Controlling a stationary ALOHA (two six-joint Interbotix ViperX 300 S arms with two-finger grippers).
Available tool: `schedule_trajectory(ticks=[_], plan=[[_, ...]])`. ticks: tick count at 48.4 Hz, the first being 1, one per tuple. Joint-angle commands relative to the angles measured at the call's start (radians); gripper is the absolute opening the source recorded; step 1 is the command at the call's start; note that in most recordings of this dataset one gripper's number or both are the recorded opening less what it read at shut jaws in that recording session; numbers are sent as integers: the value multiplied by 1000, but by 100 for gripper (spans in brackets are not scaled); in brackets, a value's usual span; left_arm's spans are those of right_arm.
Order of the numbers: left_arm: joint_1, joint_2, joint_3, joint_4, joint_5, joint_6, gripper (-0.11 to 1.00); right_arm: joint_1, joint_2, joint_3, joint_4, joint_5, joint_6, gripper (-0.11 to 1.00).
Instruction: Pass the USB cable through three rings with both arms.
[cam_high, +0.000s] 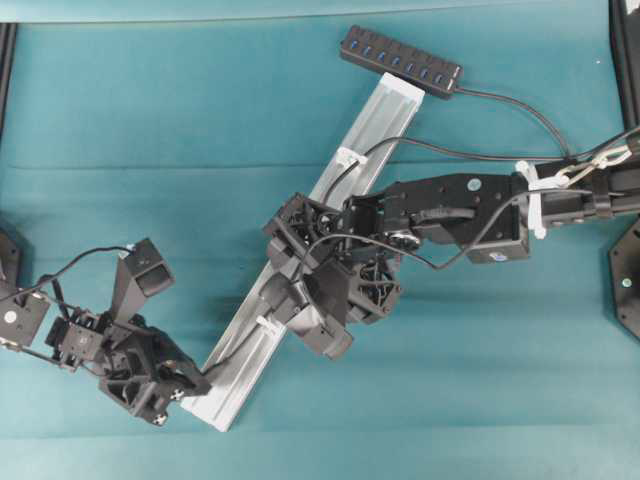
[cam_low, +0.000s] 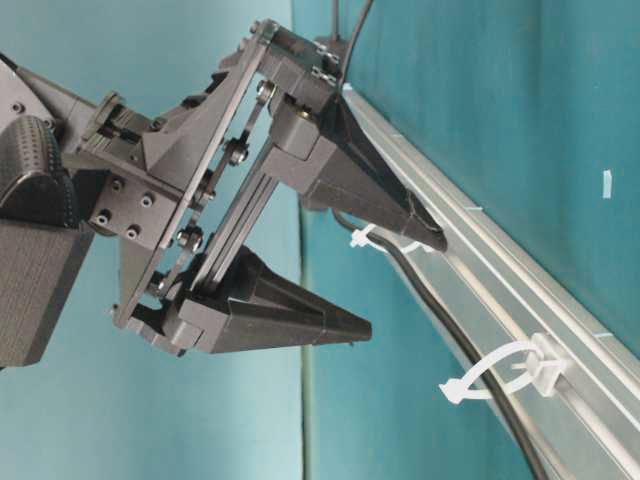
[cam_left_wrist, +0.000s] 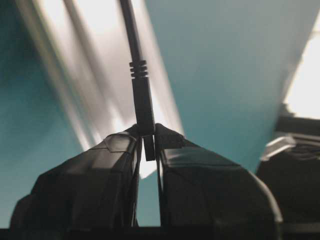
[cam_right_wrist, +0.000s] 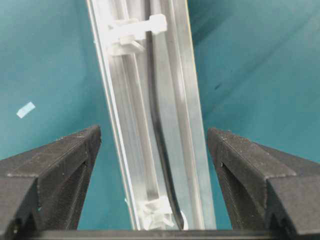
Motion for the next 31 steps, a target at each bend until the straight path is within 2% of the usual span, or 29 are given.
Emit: schedule_trajectory(ticks=[1, 4, 7, 10, 17, 21, 23, 27, 31], plan=[[-5, -14, -15, 2, 15, 0, 8, 3, -8, -8, 0, -3, 12, 88], [-3, -15, -14, 2, 15, -2, 10, 5, -8, -8, 0, -3, 12, 88], [-5, -17, -15, 2, 15, -2, 19, 5, -8, -8, 0, -3, 12, 88], [-5, -21, -18, 2, 15, -2, 34, 5, -8, -8, 2, -3, 11, 88], [-5, -26, -20, 2, 18, 0, 77, 5, -8, -6, 0, 2, 11, 88], [-5, -29, -18, 2, 18, 2, 94, 5, -8, -6, 0, 11, 12, 88], [-5, -29, -17, 2, 18, 2, 97, 5, -8, -8, 0, 14, 12, 88], [-5, -35, -14, 2, 18, 2, 93, 6, -8, -6, 0, 14, 12, 88], [-5, -44, -15, 2, 18, 3, 93, 6, -8, -6, 0, 14, 12, 88]])
